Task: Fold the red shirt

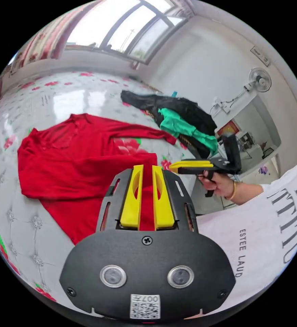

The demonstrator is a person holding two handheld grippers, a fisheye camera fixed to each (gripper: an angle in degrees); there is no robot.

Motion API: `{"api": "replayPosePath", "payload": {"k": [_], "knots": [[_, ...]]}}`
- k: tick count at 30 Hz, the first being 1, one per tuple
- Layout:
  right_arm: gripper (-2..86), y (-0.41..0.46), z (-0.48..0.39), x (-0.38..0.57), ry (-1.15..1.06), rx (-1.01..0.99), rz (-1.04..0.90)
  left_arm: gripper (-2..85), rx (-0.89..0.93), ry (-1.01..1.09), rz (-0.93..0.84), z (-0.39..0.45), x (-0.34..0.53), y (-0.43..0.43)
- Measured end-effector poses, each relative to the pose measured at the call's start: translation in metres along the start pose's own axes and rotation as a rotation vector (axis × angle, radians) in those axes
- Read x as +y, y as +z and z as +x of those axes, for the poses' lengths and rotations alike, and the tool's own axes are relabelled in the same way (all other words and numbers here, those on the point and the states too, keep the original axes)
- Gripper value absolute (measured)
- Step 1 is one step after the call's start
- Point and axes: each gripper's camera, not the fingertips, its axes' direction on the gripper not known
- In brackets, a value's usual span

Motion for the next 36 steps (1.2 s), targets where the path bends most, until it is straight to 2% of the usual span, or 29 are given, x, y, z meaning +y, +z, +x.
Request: {"api": "replayPosePath", "payload": {"k": [5, 7, 11, 14, 15, 18, 21, 23, 25, 28, 30, 33, 36], "knots": [[3.1, 0.01, 0.001, -0.002, -0.031, -0.032, -0.02, 7.0, -0.132, 0.011, -0.045, 0.012, 0.024, 0.004], [4.0, 0.022, -0.006, -0.012, -0.089, -0.05, -0.031, 6.4, -0.231, -0.027, -0.053, 0.001, 0.029, -0.009], [4.5, 0.045, -0.027, -0.034, -0.208, -0.08, -0.034, 6.4, -0.299, -0.144, -0.056, -0.025, 0.026, -0.025], [4.6, 0.086, -0.039, -0.047, -0.293, -0.034, -0.154, 6.6, -0.327, -0.205, -0.068, -0.036, 0.018, -0.023], [4.6, 0.108, -0.035, -0.048, -0.284, -0.018, -0.251, 6.6, -0.336, -0.214, -0.083, -0.038, 0.015, -0.017], [4.5, 0.098, -0.009, -0.051, -0.181, -0.091, -0.206, 6.7, -0.376, -0.291, -0.17, -0.053, 0.017, 0.003], [4.5, 0.053, 0.045, -0.055, -0.032, -0.033, -0.033, 6.0, -0.417, -0.285, -0.187, -0.05, 0.017, 0.011], [4.6, 0.023, 0.094, -0.055, 0.134, 0.061, 0.072, 5.4, -0.458, -0.234, -0.207, -0.042, 0.012, 0.016], [4.7, -0.013, 0.17, -0.042, 0.441, 0.169, 0.199, 5.1, -0.499, -0.193, -0.234, -0.034, 0.004, 0.022], [5.1, -0.035, 0.247, -0.011, 0.731, 0.15, 0.313, 5.0, -0.478, -0.242, -0.231, -0.037, -0.002, 0.021], [5.6, -0.035, 0.277, 0.004, 0.808, 0.048, 0.351, 5.0, -0.458, -0.275, -0.216, -0.04, -0.003, 0.019], [5.8, -0.027, 0.302, 0.018, 0.807, -0.125, 0.428, 4.9, -0.446, -0.296, -0.201, -0.041, -0.005, 0.018], [2.5, -0.026, 0.309, 0.017, 0.777, -0.196, 0.394, 4.7, -0.442, -0.311, -0.209, -0.043, -0.009, 0.017]]}}
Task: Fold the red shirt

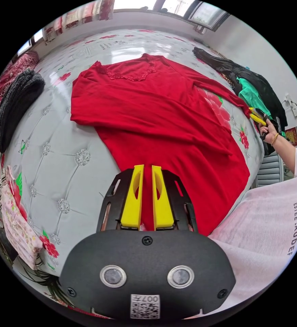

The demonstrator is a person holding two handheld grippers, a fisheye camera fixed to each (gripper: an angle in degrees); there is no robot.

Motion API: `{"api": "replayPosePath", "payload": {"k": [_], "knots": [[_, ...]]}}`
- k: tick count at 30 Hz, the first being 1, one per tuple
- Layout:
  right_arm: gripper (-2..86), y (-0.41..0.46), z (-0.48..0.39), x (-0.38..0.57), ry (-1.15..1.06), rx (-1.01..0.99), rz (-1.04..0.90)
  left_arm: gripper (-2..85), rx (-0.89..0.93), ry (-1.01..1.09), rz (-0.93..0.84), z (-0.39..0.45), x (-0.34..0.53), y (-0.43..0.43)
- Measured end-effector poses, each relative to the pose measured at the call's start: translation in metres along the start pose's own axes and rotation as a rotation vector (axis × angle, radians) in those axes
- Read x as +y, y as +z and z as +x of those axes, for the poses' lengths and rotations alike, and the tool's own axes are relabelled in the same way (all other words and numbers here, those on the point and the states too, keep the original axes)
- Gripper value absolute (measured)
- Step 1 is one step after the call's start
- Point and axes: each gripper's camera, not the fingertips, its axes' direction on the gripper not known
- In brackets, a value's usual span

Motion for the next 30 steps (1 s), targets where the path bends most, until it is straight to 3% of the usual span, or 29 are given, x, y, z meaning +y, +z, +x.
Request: {"api": "replayPosePath", "payload": {"k": [9, 11, 13, 17, 20, 25, 30], "knots": [[-0.2, -0.075, -0.105, -0.016, -0.412, -0.15, 0.129, 4.4, 0.015, -0.035, 0.026, -0.007, 0.001, -0.002], [-0.2, -0.065, -0.113, -0.019, -0.419, -0.103, 0.079, 4.3, 0.026, -0.046, 0.037, -0.01, 0.003, -0.003], [-0.2, -0.033, -0.113, -0.03, -0.357, 0.013, -0.091, 4.0, 0.052, -0.06, 0.046, -0.017, 0.004, -0.003], [-0.3, -0.033, -0.149, -0.034, -0.413, -0.045, -0.052, 3.6, 0.067, -0.082, 0.032, -0.026, 0.006, -0.006], [-0.3, -0.036, -0.218, -0.019, -0.599, -0.151, -0.068, 3.5, 0.068, -0.134, 0.054, -0.033, 0.017, -0.014], [-0.3, -0.031, -0.362, 0.083, -1.167, -0.245, -0.223, 4.0, 0.152, -0.188, 0.165, -0.047, 0.052, -0.041], [-0.2, 0.012, -0.403, 0.217, -1.485, -0.268, -0.361, 4.8, 0.192, -0.2, 0.233, -0.06, 0.085, -0.06]]}}
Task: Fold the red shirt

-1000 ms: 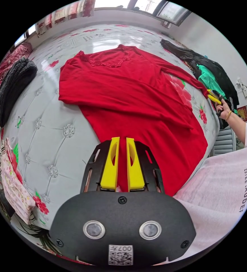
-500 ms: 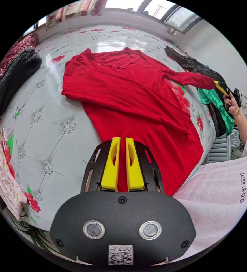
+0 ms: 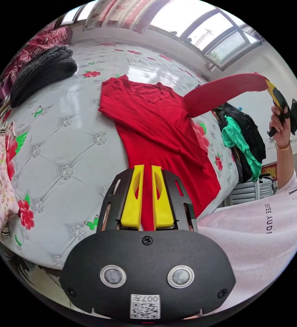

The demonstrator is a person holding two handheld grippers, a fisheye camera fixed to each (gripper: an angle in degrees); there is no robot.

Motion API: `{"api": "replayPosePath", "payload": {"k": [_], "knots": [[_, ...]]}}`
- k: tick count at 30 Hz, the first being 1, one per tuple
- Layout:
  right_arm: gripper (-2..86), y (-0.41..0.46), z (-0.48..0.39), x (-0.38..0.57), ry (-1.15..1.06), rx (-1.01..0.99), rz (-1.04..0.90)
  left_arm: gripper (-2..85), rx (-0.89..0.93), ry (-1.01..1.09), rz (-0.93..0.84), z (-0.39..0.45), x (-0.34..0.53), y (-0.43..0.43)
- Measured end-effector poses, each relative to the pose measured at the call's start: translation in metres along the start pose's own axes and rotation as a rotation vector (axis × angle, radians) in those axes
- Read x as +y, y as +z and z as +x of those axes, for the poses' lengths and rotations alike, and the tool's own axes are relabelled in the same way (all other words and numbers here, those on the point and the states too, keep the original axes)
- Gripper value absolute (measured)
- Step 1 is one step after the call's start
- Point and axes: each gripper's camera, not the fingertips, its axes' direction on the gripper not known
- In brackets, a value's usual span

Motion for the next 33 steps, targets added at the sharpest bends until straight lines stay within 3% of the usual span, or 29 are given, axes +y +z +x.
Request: {"api": "replayPosePath", "payload": {"k": [7, 10, 15, 22, 25, 33], "knots": [[0.5, 0.199, -0.059, 0.049, 0.065, -0.133, -0.398, 5.6, 0.023, -0.029, -0.037, -0.027, 0.03, 0.002], [1.7, 0.222, -0.072, 0.05, 0.038, -0.275, -0.484, 6.1, 0.032, -0.021, -0.042, -0.033, 0.034, 0.002], [3.5, 0.204, -0.082, 0.039, -0.077, -0.275, -0.474, 6.4, 0.046, 0.004, -0.048, -0.04, 0.032, 0.004], [5.5, 0.191, 0.016, 0.048, 0.279, -0.126, -0.465, 6.9, 0.026, 0.1, -0.033, -0.041, 0.006, 0.007], [5.5, 0.209, 0.038, 0.047, 0.334, -0.13, -0.537, 7.3, 0.038, 0.144, -0.062, -0.041, -0.01, 0.019], [4.3, 0.201, 0.027, -0.011, 0.115, -0.264, -0.4, 7.2, 0.015, 0.068, -0.111, -0.056, 0.007, 0.021]]}}
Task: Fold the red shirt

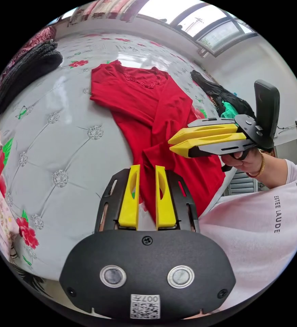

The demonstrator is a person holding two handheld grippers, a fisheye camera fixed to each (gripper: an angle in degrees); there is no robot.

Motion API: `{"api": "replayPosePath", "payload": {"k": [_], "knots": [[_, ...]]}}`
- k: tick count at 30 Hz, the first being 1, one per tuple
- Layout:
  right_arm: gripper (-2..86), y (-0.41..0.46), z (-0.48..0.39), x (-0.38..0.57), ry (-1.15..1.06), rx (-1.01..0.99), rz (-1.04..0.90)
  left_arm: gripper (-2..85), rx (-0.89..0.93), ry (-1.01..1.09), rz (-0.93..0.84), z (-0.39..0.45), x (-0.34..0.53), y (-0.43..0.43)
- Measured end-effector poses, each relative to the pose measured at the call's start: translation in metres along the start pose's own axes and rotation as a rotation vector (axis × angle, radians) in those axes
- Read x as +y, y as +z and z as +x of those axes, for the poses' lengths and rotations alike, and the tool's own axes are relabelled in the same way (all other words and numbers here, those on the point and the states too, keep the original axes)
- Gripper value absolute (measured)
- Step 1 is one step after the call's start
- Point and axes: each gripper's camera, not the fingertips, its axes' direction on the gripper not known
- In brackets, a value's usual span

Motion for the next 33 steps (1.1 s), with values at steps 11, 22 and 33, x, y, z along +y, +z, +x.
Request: {"api": "replayPosePath", "payload": {"k": [11, 22, 33], "knots": [[3.4, 0.0, 0.017, 0.033, 0.029, 0.039, -0.097, 7.0, -0.091, 0.245, -0.003, 0.012, -0.015, -0.003], [1.4, -0.003, 0.011, 0.027, 0.003, 0.12, -0.127, -0.2, -0.069, 0.247, 0.003, 0.02, -0.009, -0.013], [5.6, -0.009, -0.011, 0.018, -0.046, 0.071, -0.115, -0.6, 0.019, 0.049, 0.1, 0.011, 0.032, -0.04]]}}
